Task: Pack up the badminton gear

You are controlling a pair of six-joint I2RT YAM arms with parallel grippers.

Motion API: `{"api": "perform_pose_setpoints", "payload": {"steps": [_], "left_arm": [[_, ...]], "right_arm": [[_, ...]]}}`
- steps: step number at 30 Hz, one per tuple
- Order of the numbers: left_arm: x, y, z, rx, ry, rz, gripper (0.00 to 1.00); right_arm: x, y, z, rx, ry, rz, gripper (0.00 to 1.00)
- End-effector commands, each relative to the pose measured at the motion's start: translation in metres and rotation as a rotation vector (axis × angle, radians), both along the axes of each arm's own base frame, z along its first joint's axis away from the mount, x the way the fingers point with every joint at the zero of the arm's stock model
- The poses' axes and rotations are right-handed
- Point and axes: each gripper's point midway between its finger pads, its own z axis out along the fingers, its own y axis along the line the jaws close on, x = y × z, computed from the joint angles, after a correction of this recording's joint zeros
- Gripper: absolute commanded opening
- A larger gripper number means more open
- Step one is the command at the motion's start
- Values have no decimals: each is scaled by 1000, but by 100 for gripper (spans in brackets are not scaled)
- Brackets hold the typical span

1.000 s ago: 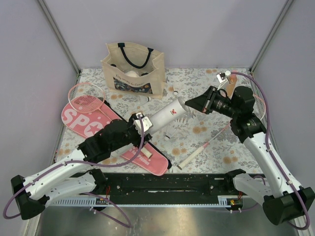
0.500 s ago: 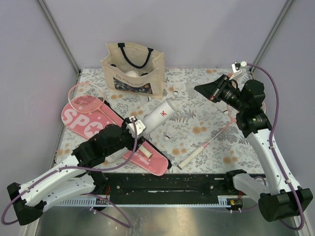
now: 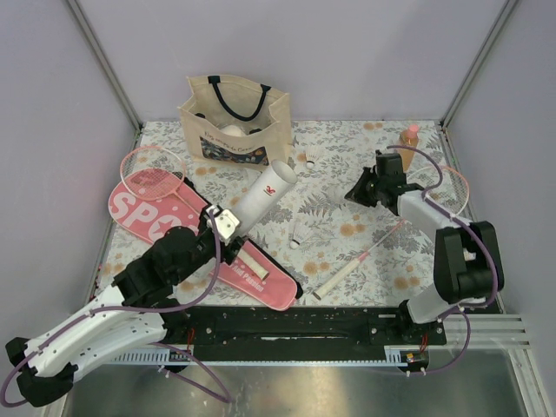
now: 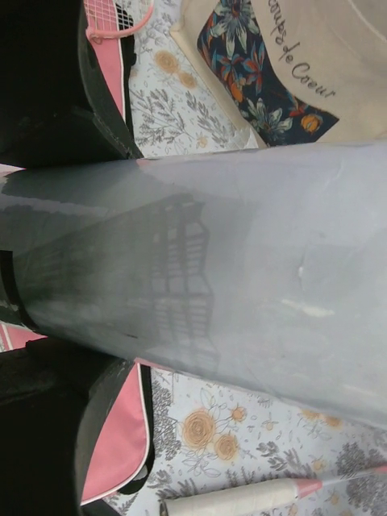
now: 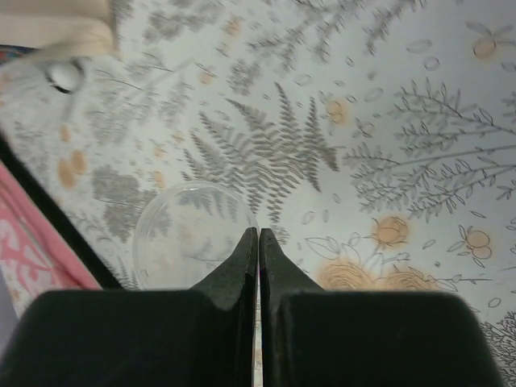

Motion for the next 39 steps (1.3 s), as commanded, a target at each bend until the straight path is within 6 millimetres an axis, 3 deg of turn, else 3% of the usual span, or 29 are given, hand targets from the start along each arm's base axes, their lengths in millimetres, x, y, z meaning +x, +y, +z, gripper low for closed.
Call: {"api": "perform_pose_setpoints", "payload": {"steps": [1,7,13,19,22,29,39], "left_arm": [[13,11,34,-111,-110,99,53],[15,13,36,-118,-124,115,54],[16,11,32,-99,-114,113,54],[13,6,29,-94,-105,76,55],[8,-1,29,-101,-97,31,56],[1,-9,28,-110,-79,-28,56],[2,-10,24,-92,-71,-32,56]], "right_arm": [[16,-12,-23,-83,21,-28,1],[13,-17,-42,-125,83,-40,25],[0,-11,-33,-113,82,27,32],[-24,47,5,87,-16,323,40],[-36,71,12,142,-24,445,44],[-54,110,-1,188,32,628,55],[-67,133,-28,246,123,726,57]]}}
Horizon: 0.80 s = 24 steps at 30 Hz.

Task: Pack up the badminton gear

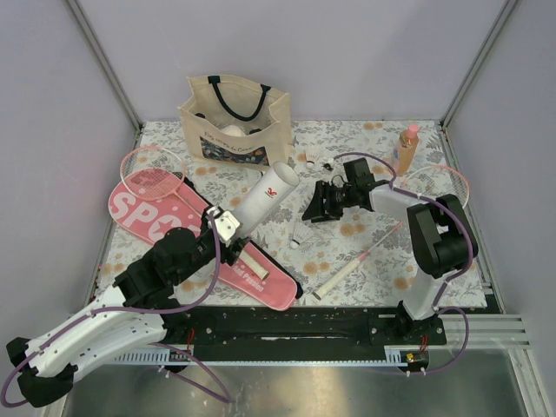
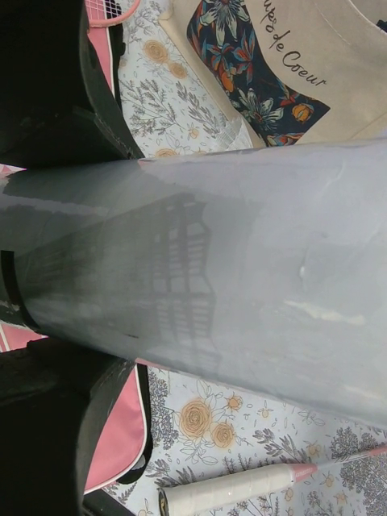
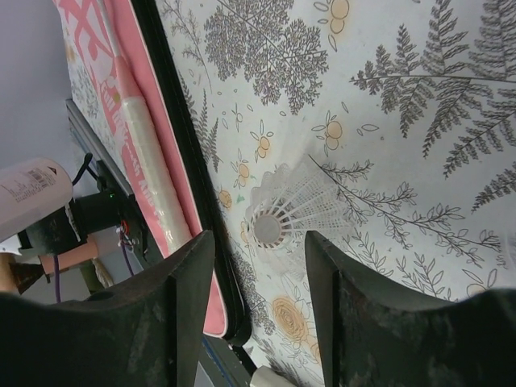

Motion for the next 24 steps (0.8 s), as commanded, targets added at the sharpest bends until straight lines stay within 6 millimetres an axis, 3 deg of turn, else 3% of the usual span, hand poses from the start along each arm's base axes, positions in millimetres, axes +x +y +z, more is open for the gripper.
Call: {"api": "perform_pose_setpoints", "payload": {"steps": [1,12,14,16,19,24], "left_arm": [[3,-6,19,-57,-47,-14,56],[3,-8,18,-53,-43,-17,56],[3,-8,18,-50,-43,-18,56],[3,-9,18,-52,-42,-22,56],[3,-7,18,-50,-41,-17,56],[3,-8,17,-49,-40,-19,56]], "right_arm": [[-2,18,14,70,-33,89,57],[-16,19,-4,74,27,97,45],[-18,19,-3,74,27,96,38],[-18,17,-1,62,23,88,18],[-17,16,12,69,-11,76,2],[-12,13,51,81,-95,25,0]]}}
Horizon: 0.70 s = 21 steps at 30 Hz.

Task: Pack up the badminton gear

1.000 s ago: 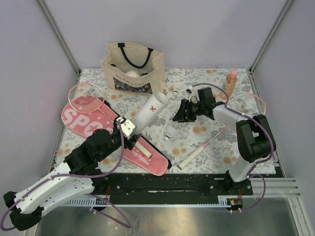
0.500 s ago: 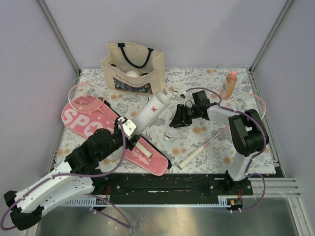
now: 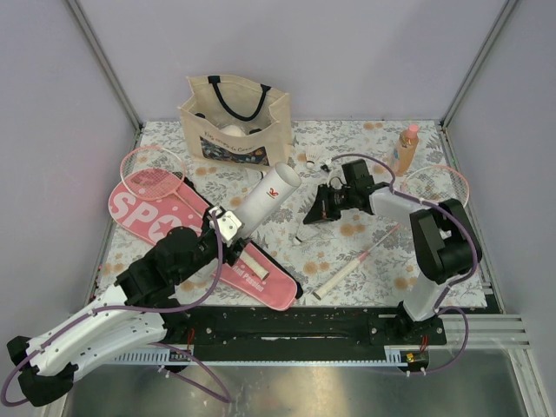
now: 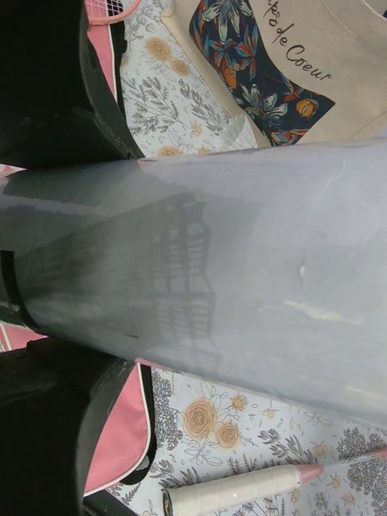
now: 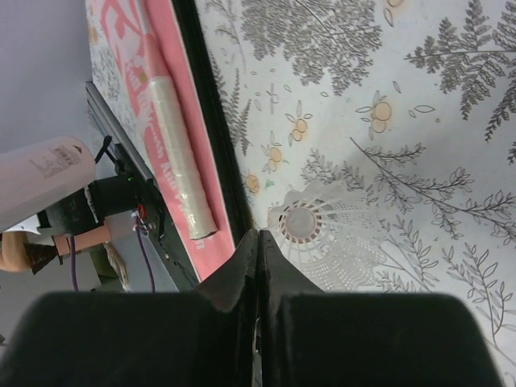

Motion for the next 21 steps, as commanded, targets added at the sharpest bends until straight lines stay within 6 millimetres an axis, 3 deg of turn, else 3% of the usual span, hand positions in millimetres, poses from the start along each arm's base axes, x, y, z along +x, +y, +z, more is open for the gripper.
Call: {"api": "perform_pose_setpoints", "payload": {"steps": [1,5,9,14,17,21], "left_arm": [[3,-6,20,-60,-49,-14,56],[3,-6,19,-54,-45,-11,56],[4,-8,14,-37,-34,-16,56],[2,-15,-2,35,-33,-78,56],[-1,-19,-9,70,-27,-121,56],[-4,-24,-11,76,-23,-155,56]], "right_arm": [[9,-1,62,43,-164,-48,0],[15,-14,114,42,-311,-141,0],[14,-36,186,28,-523,-255,0],[-3,-59,260,42,-712,-336,0],[-19,-63,294,78,-777,-324,0],[-37,-64,323,121,-824,-296,0]]}}
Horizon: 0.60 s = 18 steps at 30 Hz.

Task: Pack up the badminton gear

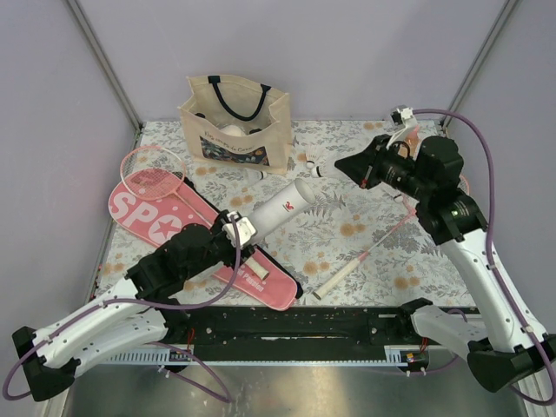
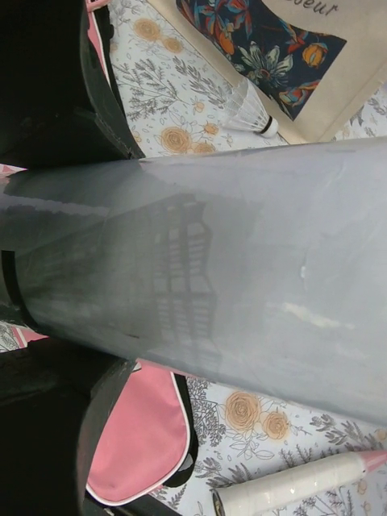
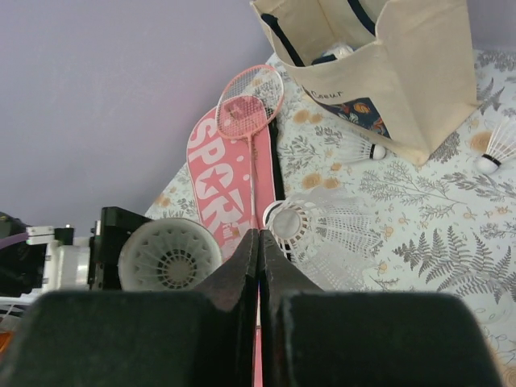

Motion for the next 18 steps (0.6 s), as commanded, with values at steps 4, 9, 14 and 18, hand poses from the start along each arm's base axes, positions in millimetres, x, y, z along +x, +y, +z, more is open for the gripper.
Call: {"api": "perform_pose_setpoints", "payload": {"steps": [4,9,14,18], "left_arm": [[0,-15,13,-28,-50,-76,56],[1,-16,12,-17,-48,-79,56],[1,-19,15,-24,-55,-90,56],[-5,-25,19,-56,-61,-138,56]], "right_arm": [[-26,-3,35,10,-49,52,0],[-43,-1,44,40,-57,96,0],[-57,6,39,79,-14,171,0],[-70,17,29,129,32,266,0]]}}
